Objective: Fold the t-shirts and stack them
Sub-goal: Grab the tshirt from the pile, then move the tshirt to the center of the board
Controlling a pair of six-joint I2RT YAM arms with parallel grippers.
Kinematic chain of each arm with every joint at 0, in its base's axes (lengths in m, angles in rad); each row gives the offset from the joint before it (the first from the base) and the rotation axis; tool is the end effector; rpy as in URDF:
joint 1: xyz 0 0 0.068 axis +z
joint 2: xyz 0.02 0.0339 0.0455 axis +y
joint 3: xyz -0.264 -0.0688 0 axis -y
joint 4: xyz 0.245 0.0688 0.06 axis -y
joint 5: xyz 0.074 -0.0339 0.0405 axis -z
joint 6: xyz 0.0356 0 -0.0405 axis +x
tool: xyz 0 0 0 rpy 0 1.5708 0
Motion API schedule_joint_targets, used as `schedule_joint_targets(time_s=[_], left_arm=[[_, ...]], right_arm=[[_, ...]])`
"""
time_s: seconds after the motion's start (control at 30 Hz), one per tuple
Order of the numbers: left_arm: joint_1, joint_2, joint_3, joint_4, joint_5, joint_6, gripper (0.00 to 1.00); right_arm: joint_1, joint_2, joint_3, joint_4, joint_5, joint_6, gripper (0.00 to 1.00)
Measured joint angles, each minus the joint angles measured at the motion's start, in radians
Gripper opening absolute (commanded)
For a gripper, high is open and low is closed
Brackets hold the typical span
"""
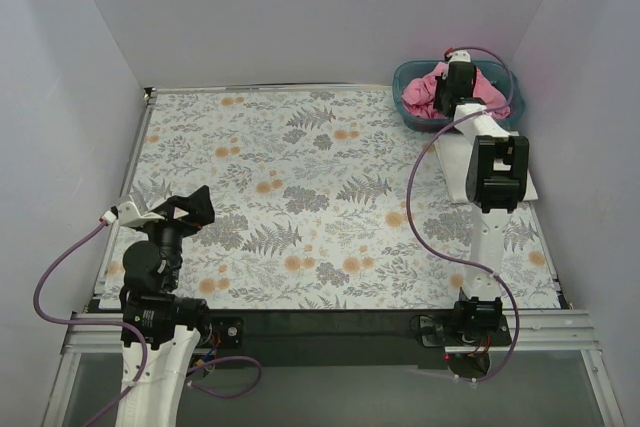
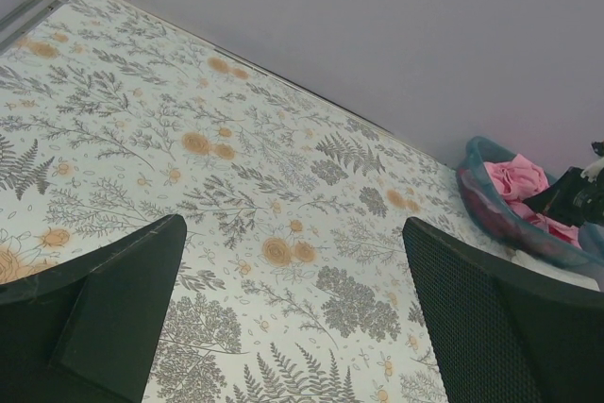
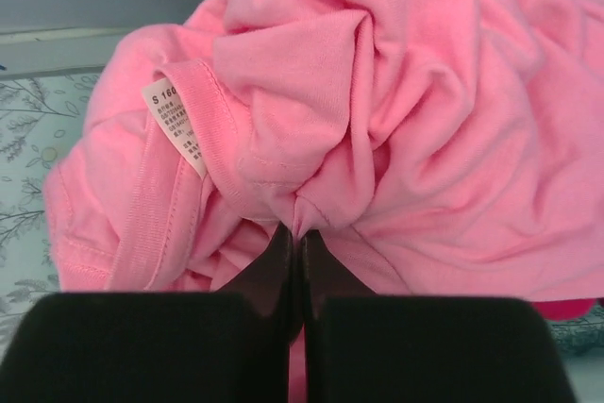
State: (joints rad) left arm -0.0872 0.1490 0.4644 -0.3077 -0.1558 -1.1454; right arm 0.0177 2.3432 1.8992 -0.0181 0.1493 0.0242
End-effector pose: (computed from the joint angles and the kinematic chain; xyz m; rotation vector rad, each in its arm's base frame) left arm 0.0826 -0.0017 0.2866 -0.9288 1.3357 -0.8414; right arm 0.5490 0.0044 0.2028 0.1005 2.0271 -0.1253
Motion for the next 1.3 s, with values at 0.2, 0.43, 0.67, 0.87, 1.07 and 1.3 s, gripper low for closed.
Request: schedule_joint_targets(time_s=[0.2, 0.43, 0.67, 0.87, 1.07, 1.3], left_arm=[[0.0, -0.016, 0.0, 0.0, 0.0, 0.0, 0.91], [0.0, -0.063, 0.0, 0.0, -0.001, 0.0, 0.91], [-0.001, -0.129, 0.0, 0.002, -0.001, 0.001, 0.91], [-0.012, -0.14, 0.0, 0.003, 0.003, 0.003, 0.91], [-0.015, -0.14, 0.0, 0.003, 0.013, 0.004, 0.91], [-0.016, -0.139, 0.0, 0.003, 0.023, 0.004, 0.91]], right_arm=[[0.005, -0.202, -0.127, -0.02, -0.002, -0.032, 0.01], [0.052, -0.596, -0.265, -0.013, -0.042, -0.07, 0.01], [0.242, -0.919, -0.389, -0.006, -0.188, -0.061, 0.01], [0.498, -0.936, -0.359, -0.023, -0.327, 0.006, 0.01], [0.677, -0.745, -0.055, -0.061, -0.47, 0.076, 0.01], [0.726, -0.708, 0.112, -0.019, -0.491, 0.111, 0.01]])
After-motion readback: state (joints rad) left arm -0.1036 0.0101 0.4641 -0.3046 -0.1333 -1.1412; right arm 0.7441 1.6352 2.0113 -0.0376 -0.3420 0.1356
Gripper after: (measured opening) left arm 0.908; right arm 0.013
